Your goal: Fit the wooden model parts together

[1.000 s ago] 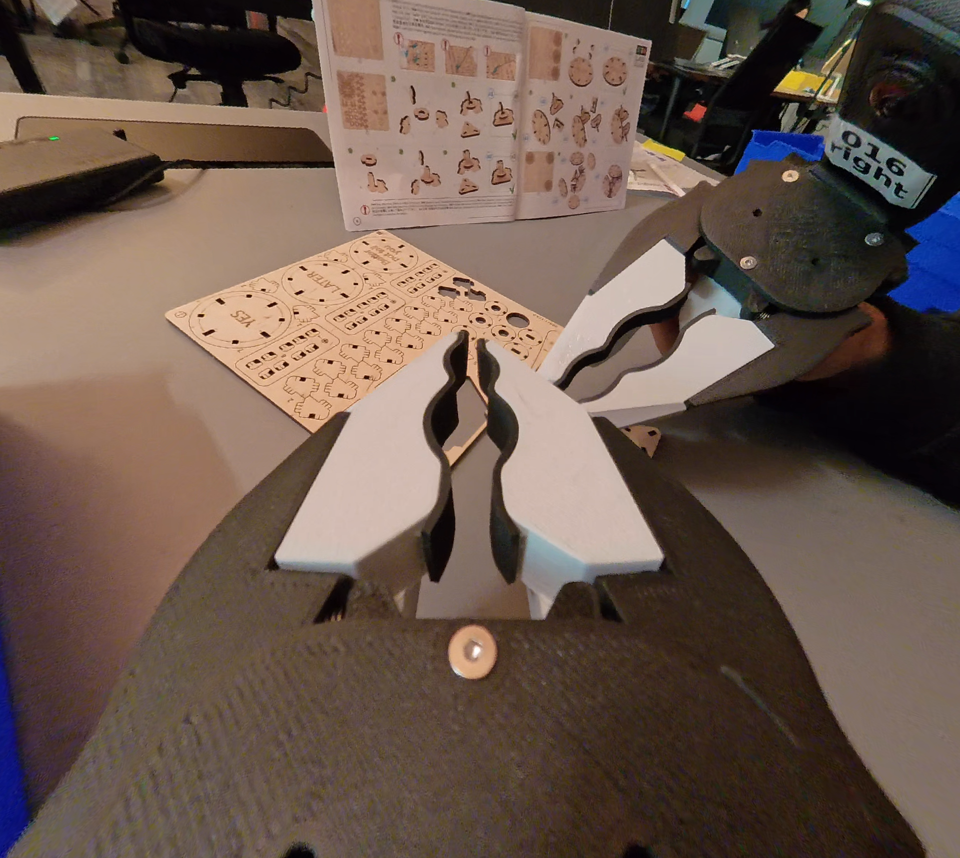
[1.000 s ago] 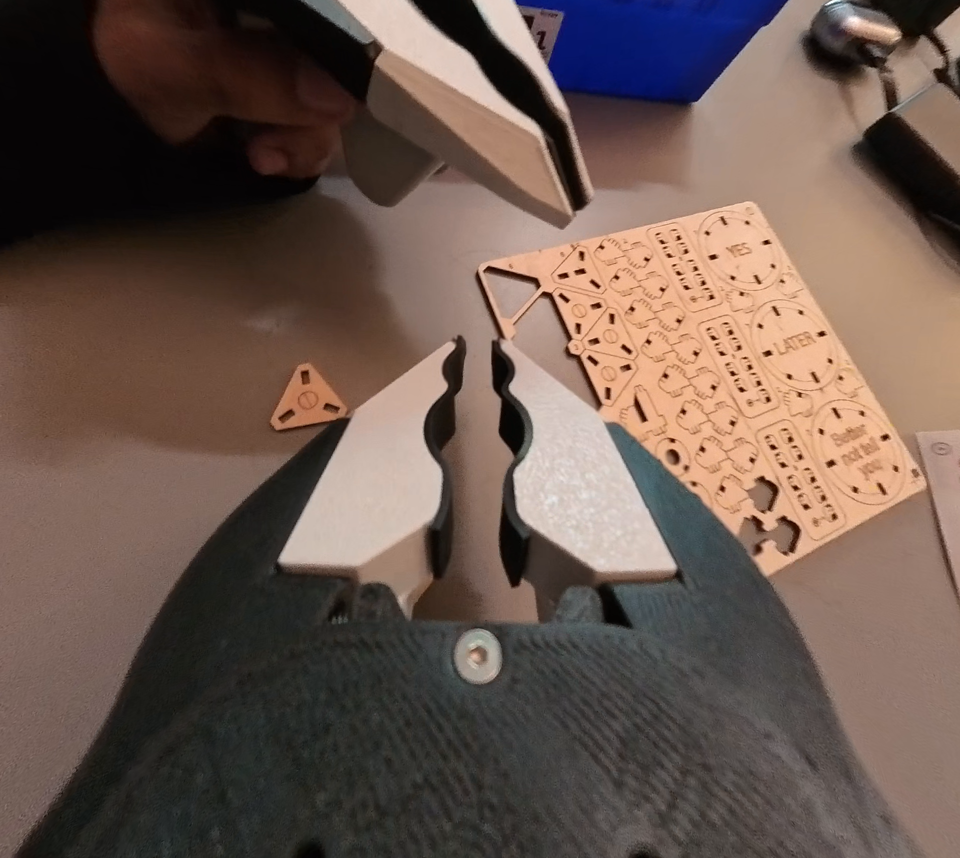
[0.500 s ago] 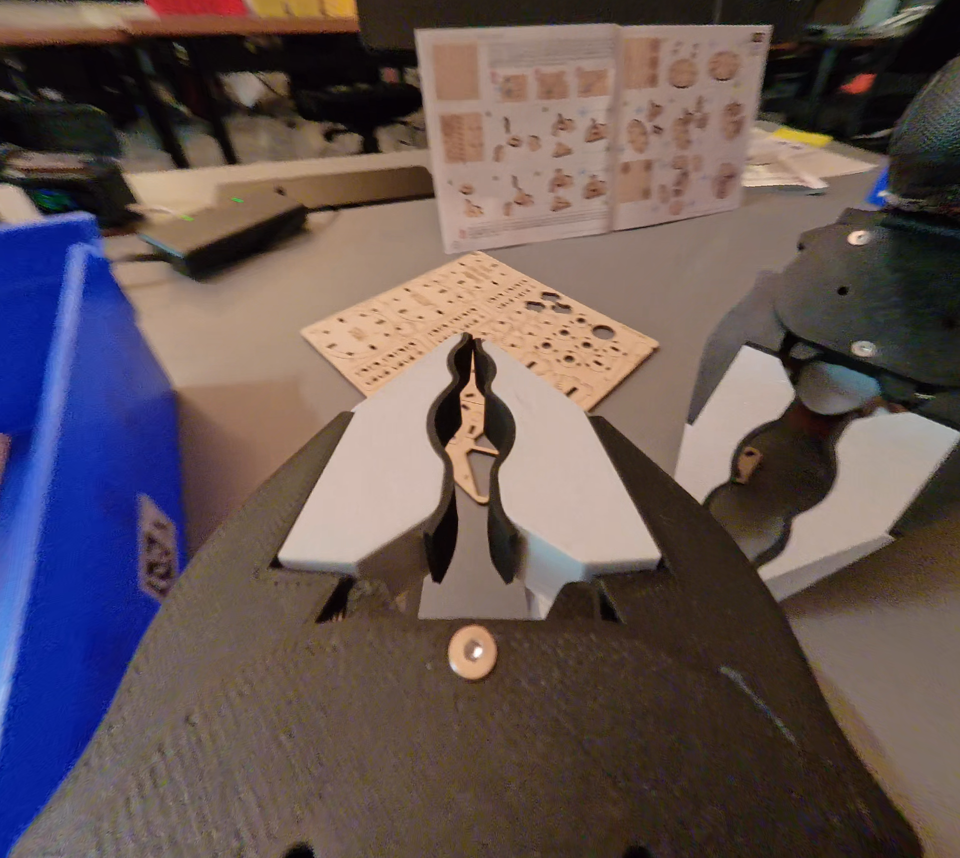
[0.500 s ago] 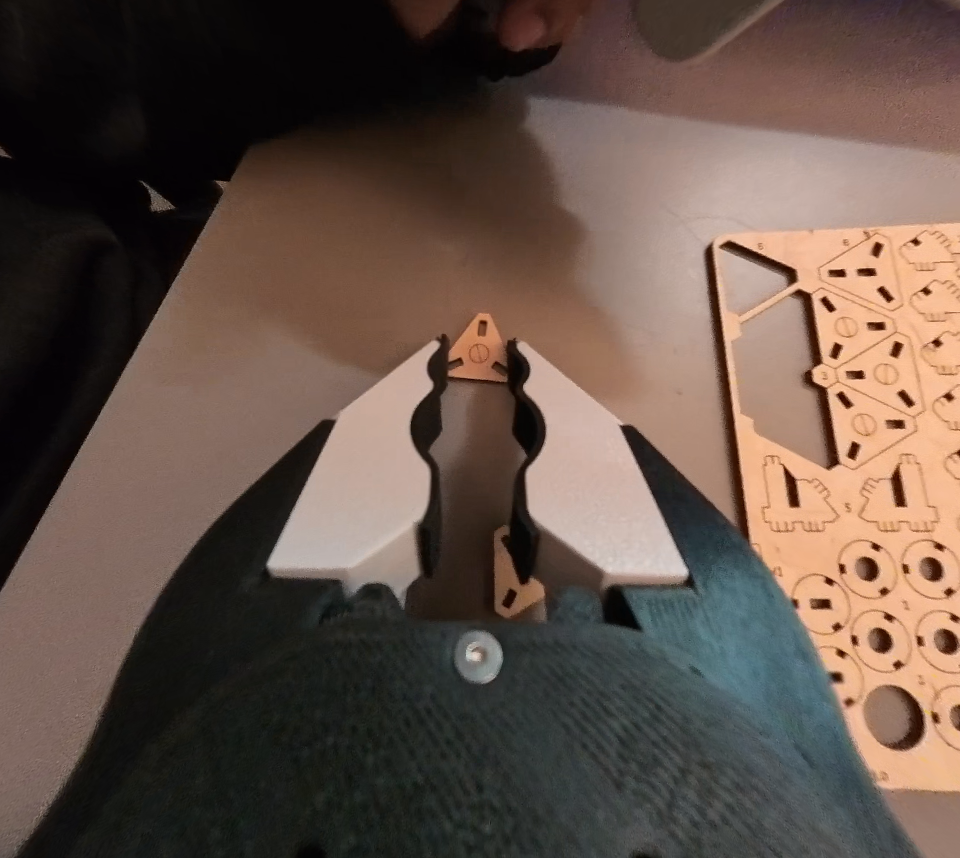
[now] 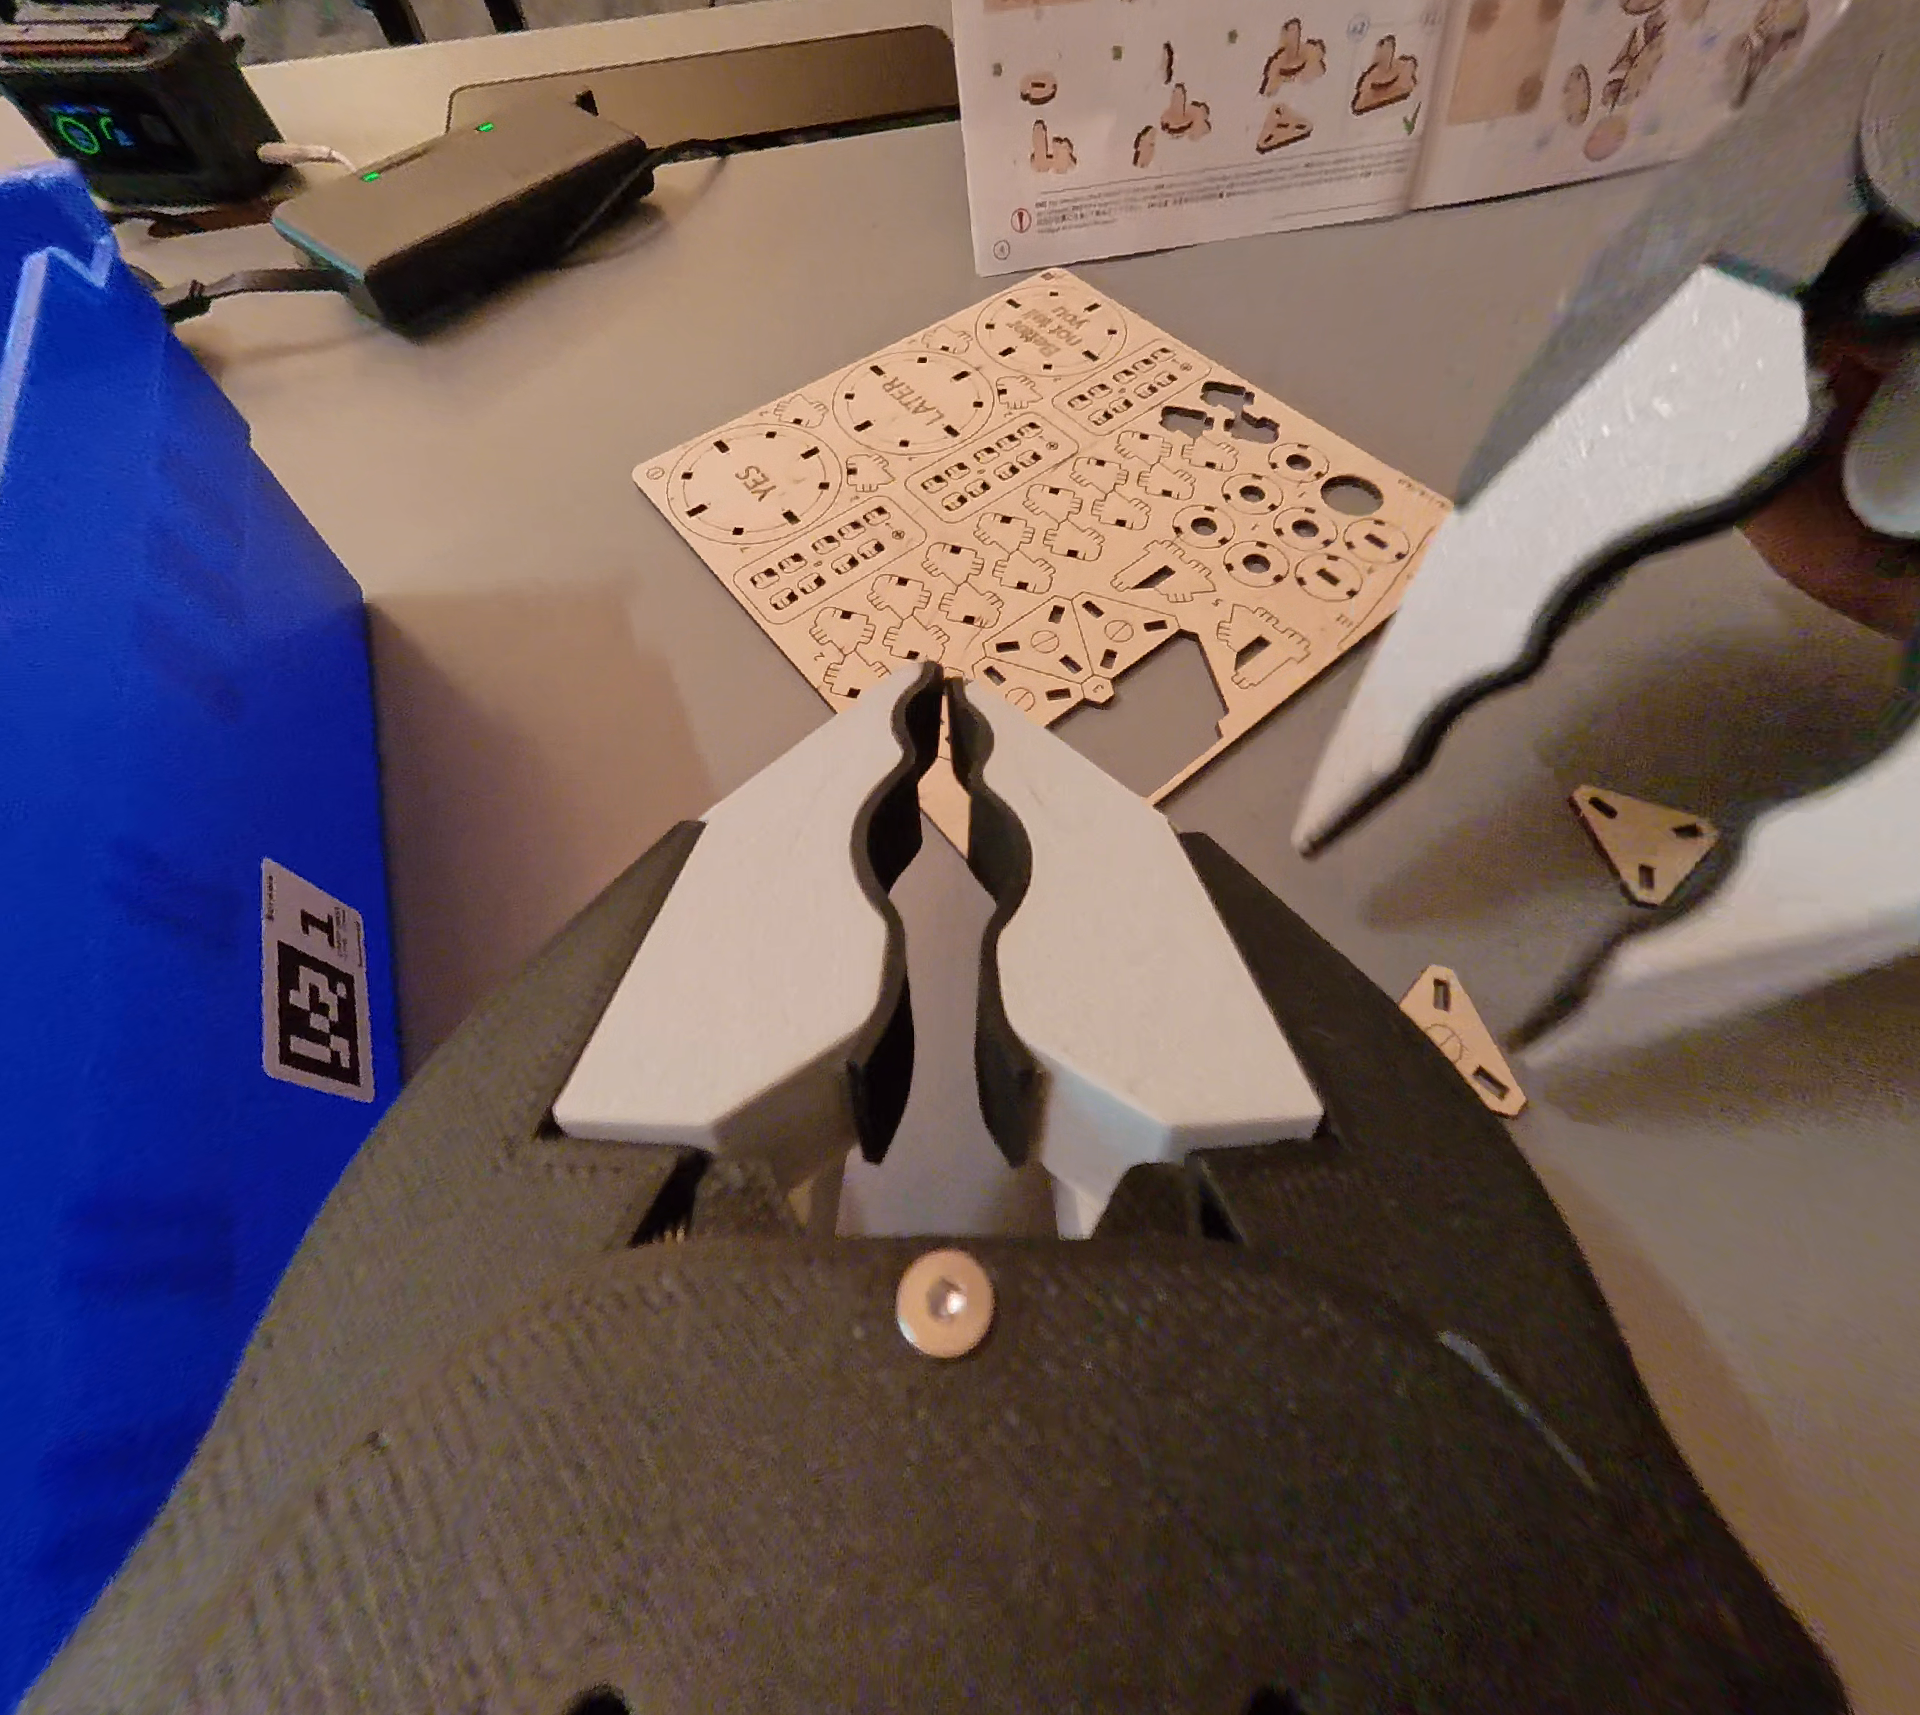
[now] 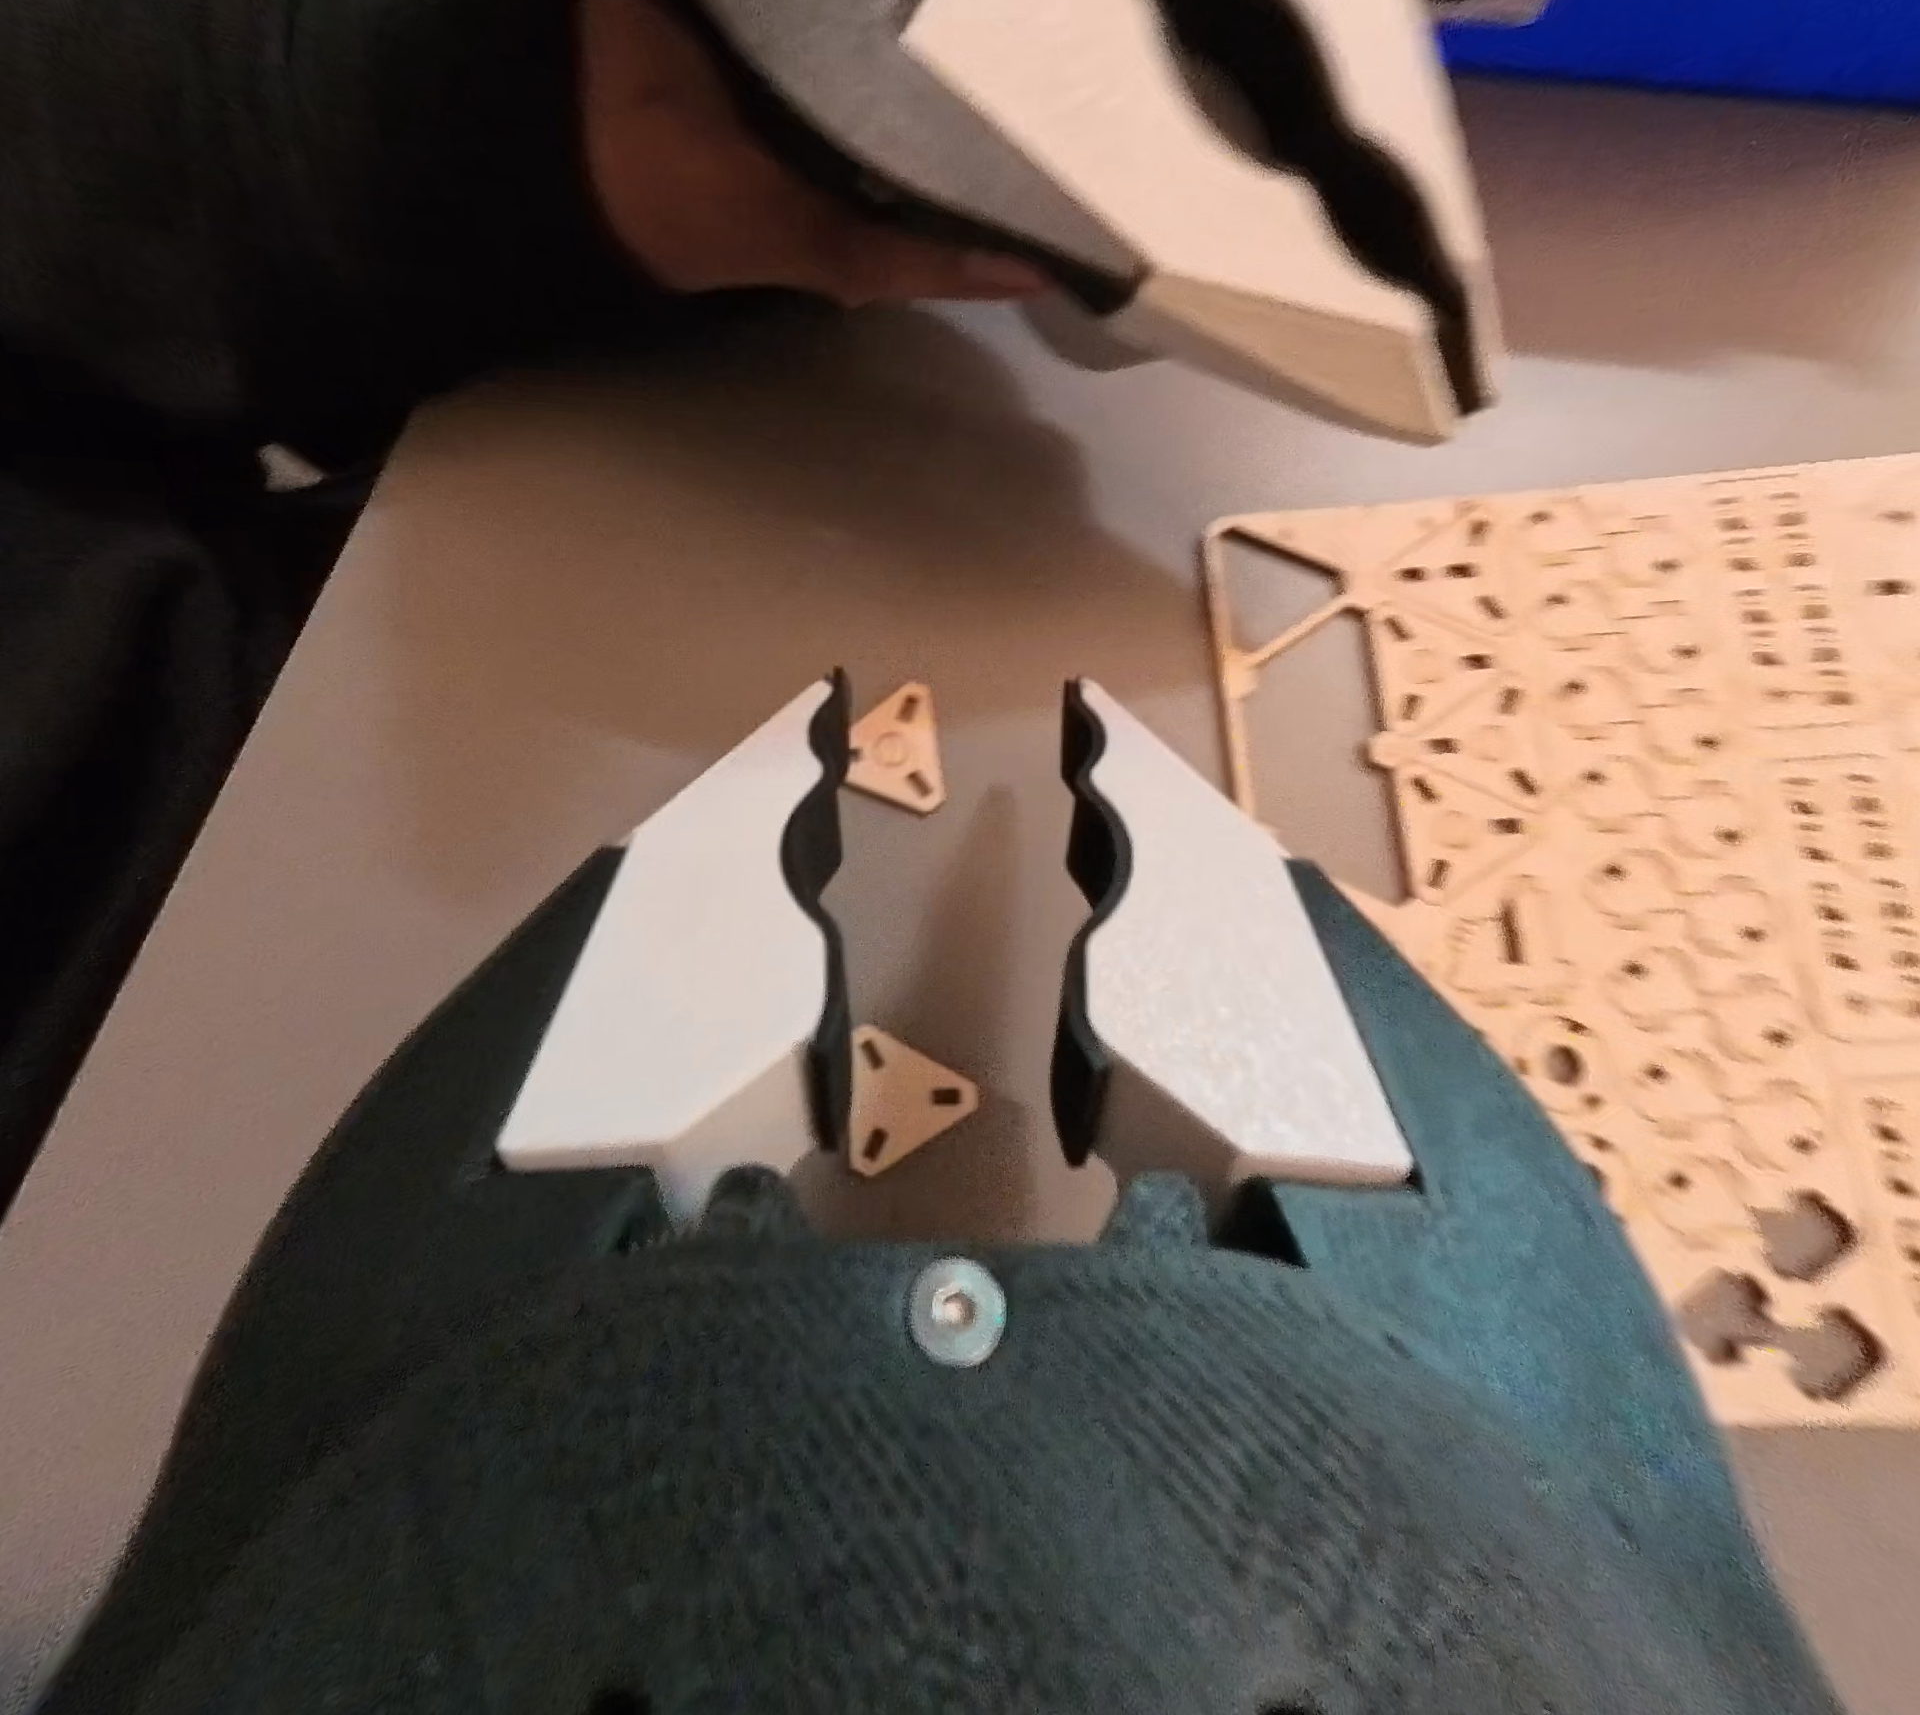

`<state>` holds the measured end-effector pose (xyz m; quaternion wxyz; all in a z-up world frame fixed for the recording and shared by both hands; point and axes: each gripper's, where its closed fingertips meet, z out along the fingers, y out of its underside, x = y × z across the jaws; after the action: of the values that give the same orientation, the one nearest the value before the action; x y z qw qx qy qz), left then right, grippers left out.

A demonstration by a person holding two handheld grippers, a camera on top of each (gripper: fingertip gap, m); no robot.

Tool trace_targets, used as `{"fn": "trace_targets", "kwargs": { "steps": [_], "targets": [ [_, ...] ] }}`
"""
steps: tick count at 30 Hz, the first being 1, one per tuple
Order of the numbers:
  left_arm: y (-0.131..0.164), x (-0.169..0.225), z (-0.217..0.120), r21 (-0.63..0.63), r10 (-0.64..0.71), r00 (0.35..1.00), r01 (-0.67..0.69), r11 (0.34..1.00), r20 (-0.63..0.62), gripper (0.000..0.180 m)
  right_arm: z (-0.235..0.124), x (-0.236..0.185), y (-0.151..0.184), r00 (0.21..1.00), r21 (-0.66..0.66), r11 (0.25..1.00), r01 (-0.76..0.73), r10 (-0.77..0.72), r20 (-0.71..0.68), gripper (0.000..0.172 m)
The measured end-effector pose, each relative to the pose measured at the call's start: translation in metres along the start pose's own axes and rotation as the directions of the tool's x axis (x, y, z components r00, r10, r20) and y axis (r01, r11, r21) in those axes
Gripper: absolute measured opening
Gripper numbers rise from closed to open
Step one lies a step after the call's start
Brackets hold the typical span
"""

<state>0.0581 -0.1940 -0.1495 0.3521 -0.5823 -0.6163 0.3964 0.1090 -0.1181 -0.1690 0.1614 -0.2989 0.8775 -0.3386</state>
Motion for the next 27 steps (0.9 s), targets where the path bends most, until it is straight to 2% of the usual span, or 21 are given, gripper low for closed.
{"fn": "trace_targets", "kwargs": {
  "steps": [3, 5, 6, 8, 11, 14, 21, 23, 25, 27],
  "targets": [
    [0.003, 0.004, 0.003, -0.025, 0.036, 0.999, -0.036, 0.999, 0.001, 0.0, 0.013, -0.017, 0.021, 0.997, -0.09, 0.995, 0.03, -0.024, 0.069, 0.04],
    [0.004, 0.005, 0.003, -0.032, 0.055, 0.998, -0.054, 0.998, 0.009, 0.0, 0.017, -0.021, 0.019, 0.996, -0.077, 0.995, 0.056, -0.051, 0.078, 0.035],
    [0.004, 0.005, 0.004, -0.037, 0.062, 0.998, -0.061, 0.997, 0.012, 0.0, 0.018, -0.021, 0.021, 0.996, -0.094, 0.994, 0.06, -0.053, 0.077, 0.023],
    [0.005, 0.005, 0.004, -0.043, 0.064, 0.998, -0.063, 0.997, 0.014, 0.0, 0.018, -0.017, 0.02, 0.997, -0.102, 0.993, 0.058, -0.053, 0.059, 0.01],
    [0.005, 0.003, 0.004, -0.037, 0.041, 0.999, -0.041, 0.998, 0.011, 0.0, 0.017, -0.012, 0.014, 0.996, -0.077, 0.993, 0.086, -0.083, 0.033, 0.0],
    [0.004, 0.001, 0.003, -0.033, 0.015, 1.0, -0.015, 0.999, 0.002, 0.0, 0.012, -0.012, 0.006, 0.996, -0.035, 0.997, 0.076, -0.074, 0.04, 0.001],
    [0.004, -0.003, 0.002, -0.025, -0.027, 1.0, 0.027, 0.999, 0.003, 0.0, 0.013, -0.025, 0.021, 0.995, -0.112, 0.993, 0.041, -0.031, 0.093, 0.038],
    [0.006, -0.006, 0.003, -0.039, -0.039, 0.999, 0.04, 0.998, 0.015, 0.0, 0.017, -0.027, 0.023, 0.995, -0.13, 0.99, 0.054, -0.043, 0.085, 0.037],
    [0.01, -0.007, 0.005, -0.071, -0.03, 0.999, 0.032, 0.997, 0.033, 0.0, 0.018, -0.025, 0.024, 0.996, -0.156, 0.984, 0.08, -0.072, 0.057, 0.025],
    [0.012, -0.007, 0.006, -0.088, -0.009, 0.999, 0.013, 0.996, 0.051, 0.0, 0.018, -0.025, 0.024, 0.996, -0.175, 0.981, 0.083, -0.075, 0.051, 0.024]
  ]
}}
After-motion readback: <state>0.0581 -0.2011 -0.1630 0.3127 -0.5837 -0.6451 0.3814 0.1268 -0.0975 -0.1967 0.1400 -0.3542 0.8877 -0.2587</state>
